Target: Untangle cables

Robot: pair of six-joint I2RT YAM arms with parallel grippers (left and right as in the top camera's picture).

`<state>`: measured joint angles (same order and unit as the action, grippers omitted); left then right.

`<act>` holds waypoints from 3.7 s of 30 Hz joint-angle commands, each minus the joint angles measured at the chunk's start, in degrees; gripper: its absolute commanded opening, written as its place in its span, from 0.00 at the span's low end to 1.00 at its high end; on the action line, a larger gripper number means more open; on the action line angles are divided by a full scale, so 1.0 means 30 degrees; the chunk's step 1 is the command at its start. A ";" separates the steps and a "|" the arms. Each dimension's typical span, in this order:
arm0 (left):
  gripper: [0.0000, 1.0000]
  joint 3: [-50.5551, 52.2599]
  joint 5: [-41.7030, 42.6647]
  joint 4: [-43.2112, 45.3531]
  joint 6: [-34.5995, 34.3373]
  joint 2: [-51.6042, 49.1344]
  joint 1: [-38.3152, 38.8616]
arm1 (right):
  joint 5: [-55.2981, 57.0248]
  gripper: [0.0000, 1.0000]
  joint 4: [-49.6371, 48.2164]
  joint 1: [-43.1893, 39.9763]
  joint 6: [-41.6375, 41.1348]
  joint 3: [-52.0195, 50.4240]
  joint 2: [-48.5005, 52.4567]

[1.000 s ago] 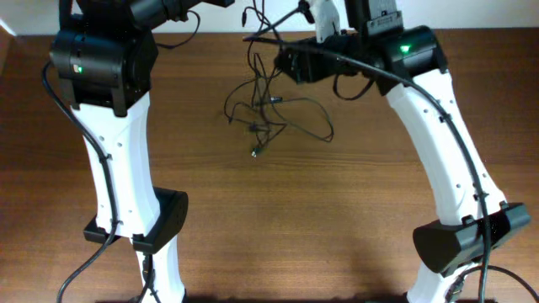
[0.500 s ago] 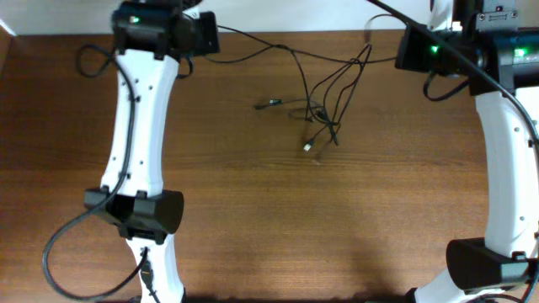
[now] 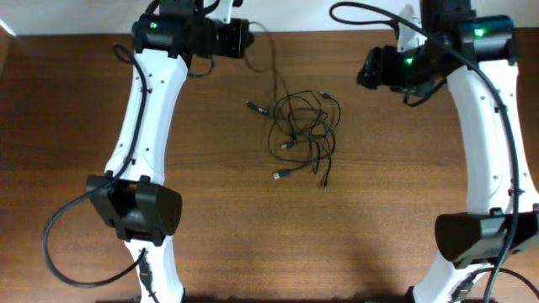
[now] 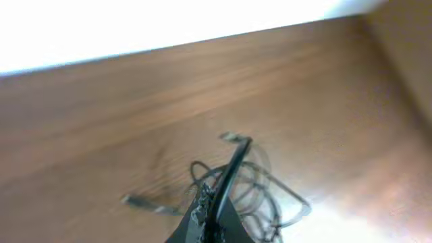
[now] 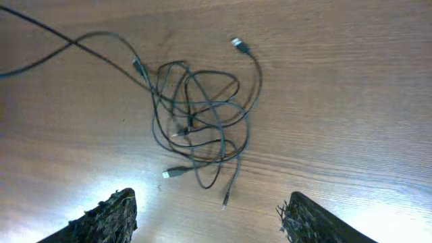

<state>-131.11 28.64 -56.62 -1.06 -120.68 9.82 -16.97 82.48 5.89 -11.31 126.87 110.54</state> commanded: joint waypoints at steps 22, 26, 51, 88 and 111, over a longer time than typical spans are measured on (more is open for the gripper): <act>0.00 -0.1333 -0.4044 -0.1341 -0.0721 0.7759 -0.3672 | -0.0867 0.72 0.0000 0.0976 0.0109 0.0211 0.0270; 0.00 -0.1333 -0.5938 -0.1158 -0.0736 0.7766 -0.3708 | -0.0947 0.72 -0.1282 0.4284 -0.2557 0.0211 0.4036; 0.86 -0.1333 -0.2448 -0.0284 -0.5639 0.5282 -0.4328 | -0.4597 0.04 -0.6528 0.2346 0.0969 0.4801 0.1741; 0.00 -0.3213 -0.4867 -0.2878 0.1450 -0.5348 0.5690 | -0.1953 0.04 0.2739 -0.5362 0.0211 0.8568 -0.1435; 0.00 -0.0386 -0.9129 -0.5523 0.0561 -0.6951 0.3796 | 0.3963 0.04 0.1872 -1.5985 0.0102 1.2553 0.4969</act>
<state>-132.55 1.45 -73.06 1.41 -141.10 21.41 -11.33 88.86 -42.37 -9.50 164.20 122.69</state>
